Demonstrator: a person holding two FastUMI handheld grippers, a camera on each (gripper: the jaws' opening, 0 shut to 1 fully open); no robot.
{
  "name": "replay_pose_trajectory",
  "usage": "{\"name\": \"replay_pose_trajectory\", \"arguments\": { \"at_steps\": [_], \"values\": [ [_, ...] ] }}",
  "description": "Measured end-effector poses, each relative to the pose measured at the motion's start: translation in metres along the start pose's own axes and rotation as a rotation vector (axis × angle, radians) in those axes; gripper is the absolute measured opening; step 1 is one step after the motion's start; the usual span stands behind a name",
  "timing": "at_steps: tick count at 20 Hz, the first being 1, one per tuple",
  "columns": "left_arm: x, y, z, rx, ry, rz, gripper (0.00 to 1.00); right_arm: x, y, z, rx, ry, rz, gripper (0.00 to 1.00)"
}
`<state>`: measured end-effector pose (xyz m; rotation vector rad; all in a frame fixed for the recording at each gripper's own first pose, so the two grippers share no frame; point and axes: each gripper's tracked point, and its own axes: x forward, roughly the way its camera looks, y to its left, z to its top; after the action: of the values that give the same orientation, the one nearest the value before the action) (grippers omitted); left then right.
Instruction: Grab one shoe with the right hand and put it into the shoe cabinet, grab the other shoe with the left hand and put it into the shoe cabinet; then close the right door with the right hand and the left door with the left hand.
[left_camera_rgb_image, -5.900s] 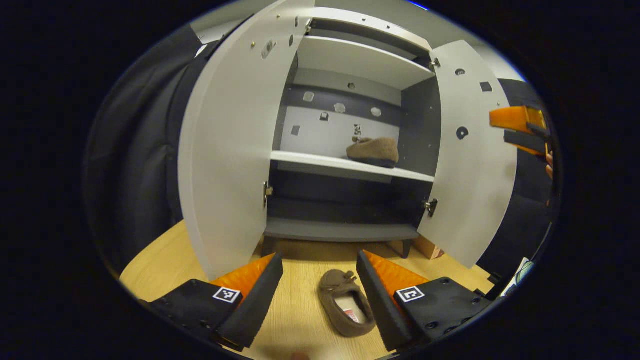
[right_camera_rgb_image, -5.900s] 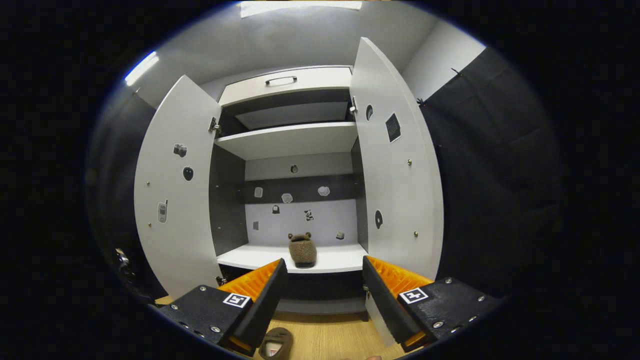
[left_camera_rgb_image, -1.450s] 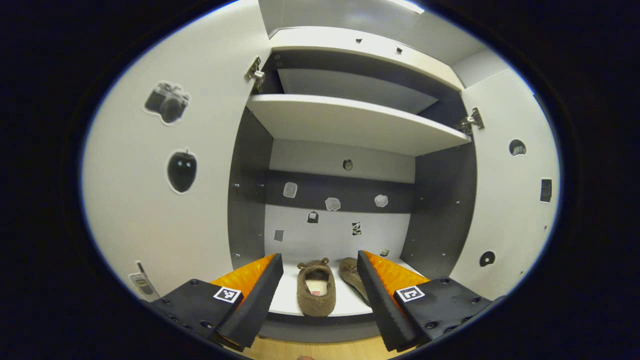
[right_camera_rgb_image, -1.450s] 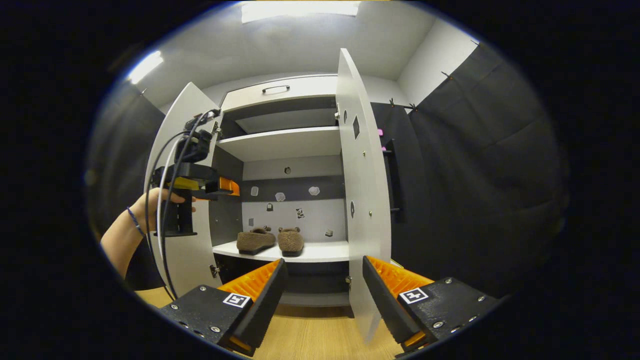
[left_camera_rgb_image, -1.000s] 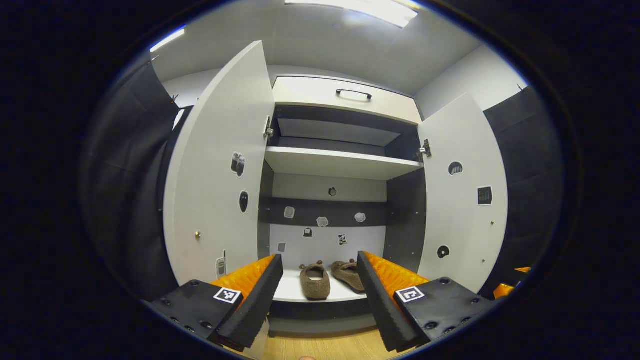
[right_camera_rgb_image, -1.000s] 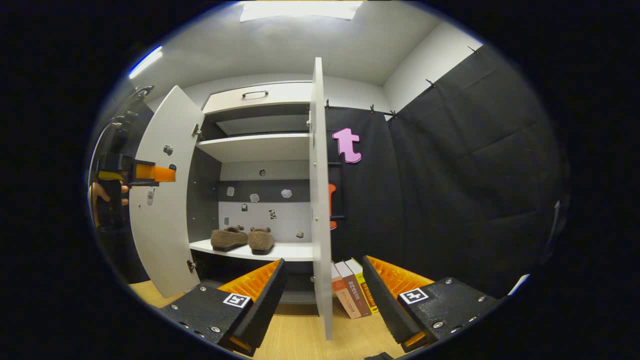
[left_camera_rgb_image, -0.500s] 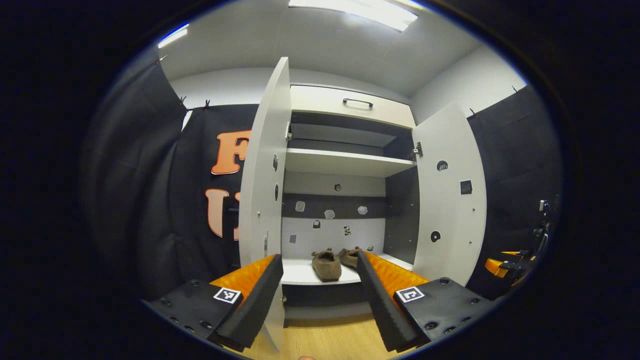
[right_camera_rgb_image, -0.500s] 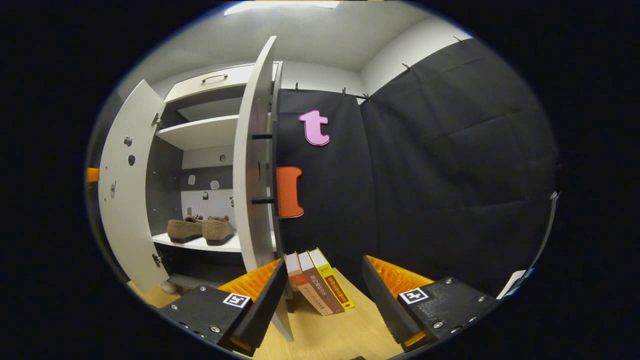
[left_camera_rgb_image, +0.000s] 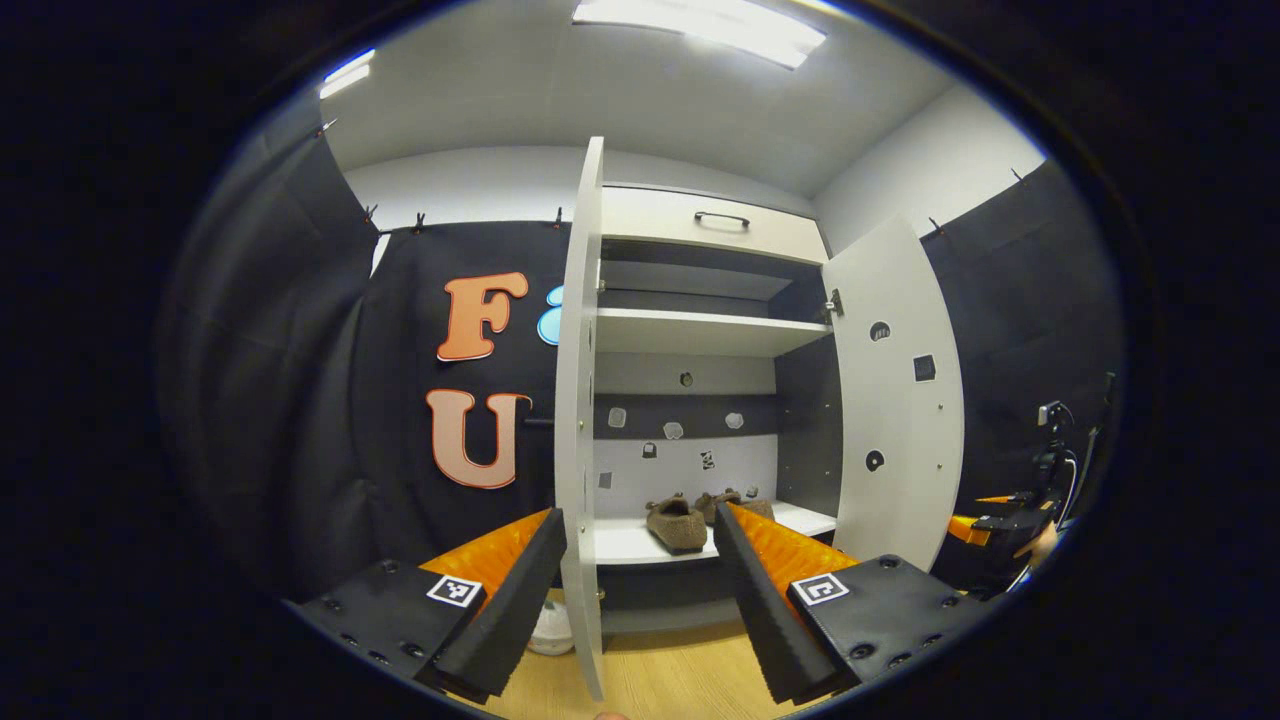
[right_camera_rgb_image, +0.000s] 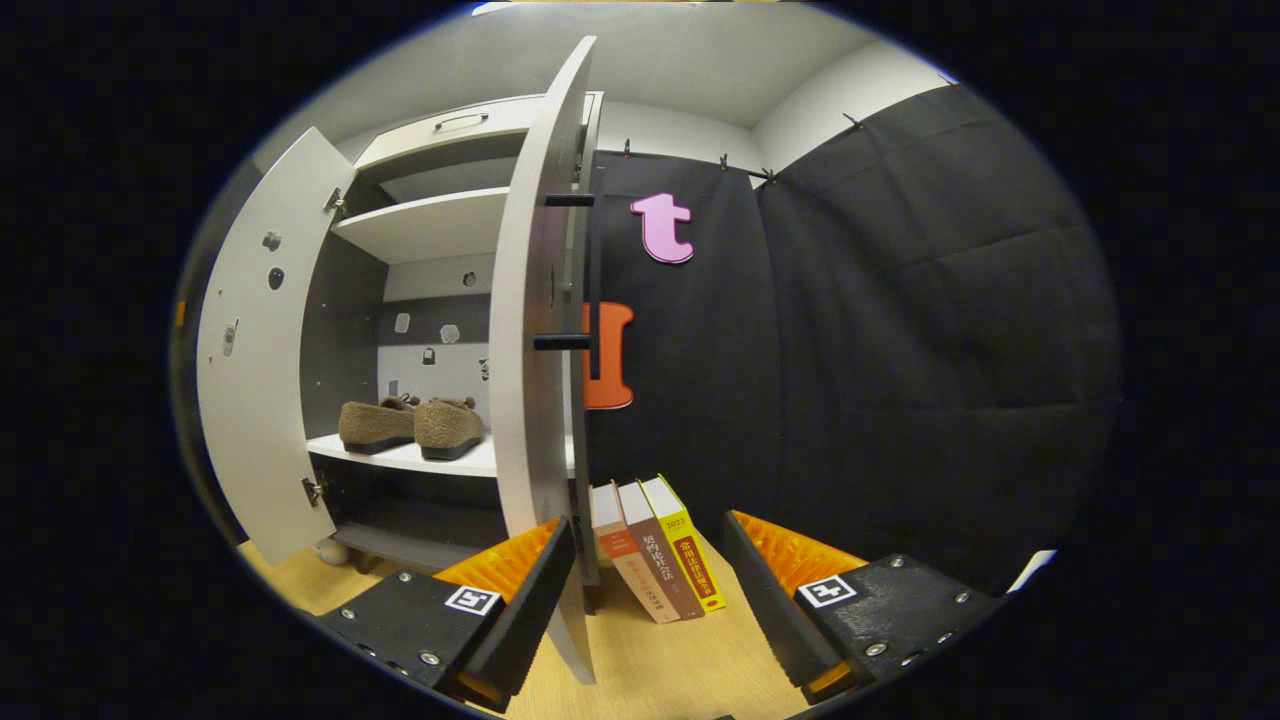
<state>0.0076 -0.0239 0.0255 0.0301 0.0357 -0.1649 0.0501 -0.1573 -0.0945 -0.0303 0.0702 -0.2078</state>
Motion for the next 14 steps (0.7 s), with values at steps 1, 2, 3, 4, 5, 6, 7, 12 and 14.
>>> {"name": "replay_pose_trajectory", "arguments": {
  "at_steps": [1, 2, 3, 4, 5, 6, 7, 12, 14],
  "values": [
    [0.004, 0.000, 0.000, 0.008, -0.004, -0.005, 0.96, 0.001, 0.000, 0.000, -0.006, -0.010, -0.005, 0.91],
    [0.003, 0.003, -0.001, 0.018, -0.015, 0.002, 0.96, 0.000, 0.000, 0.001, -0.013, -0.010, -0.012, 0.83],
    [0.001, 0.007, -0.002, 0.025, -0.027, 0.018, 0.96, -0.002, 0.002, 0.001, -0.012, -0.011, -0.018, 0.90],
    [0.000, 0.012, -0.002, 0.026, -0.034, 0.025, 0.94, -0.002, 0.003, 0.000, -0.012, -0.005, -0.022, 0.90],
    [-0.002, 0.014, -0.002, 0.020, -0.041, 0.025, 0.96, -0.003, 0.004, 0.001, -0.014, -0.001, -0.025, 0.91],
    [-0.002, 0.016, -0.002, 0.010, -0.045, 0.021, 0.96, -0.002, 0.006, 0.001, -0.020, 0.002, -0.028, 0.90],
    [-0.005, 0.017, -0.002, -0.002, -0.048, 0.016, 0.96, -0.003, 0.008, 0.002, -0.028, 0.004, -0.031, 0.90],
    [-0.018, 0.042, 0.002, 0.008, -0.074, 0.037, 0.94, -0.005, 0.031, 0.003, -0.012, 0.010, 0.006, 0.89],
    [-0.021, 0.046, 0.001, 0.007, -0.071, 0.040, 0.99, -0.005, 0.044, 0.002, 0.014, 0.012, 0.040, 0.89]
  ]
}}
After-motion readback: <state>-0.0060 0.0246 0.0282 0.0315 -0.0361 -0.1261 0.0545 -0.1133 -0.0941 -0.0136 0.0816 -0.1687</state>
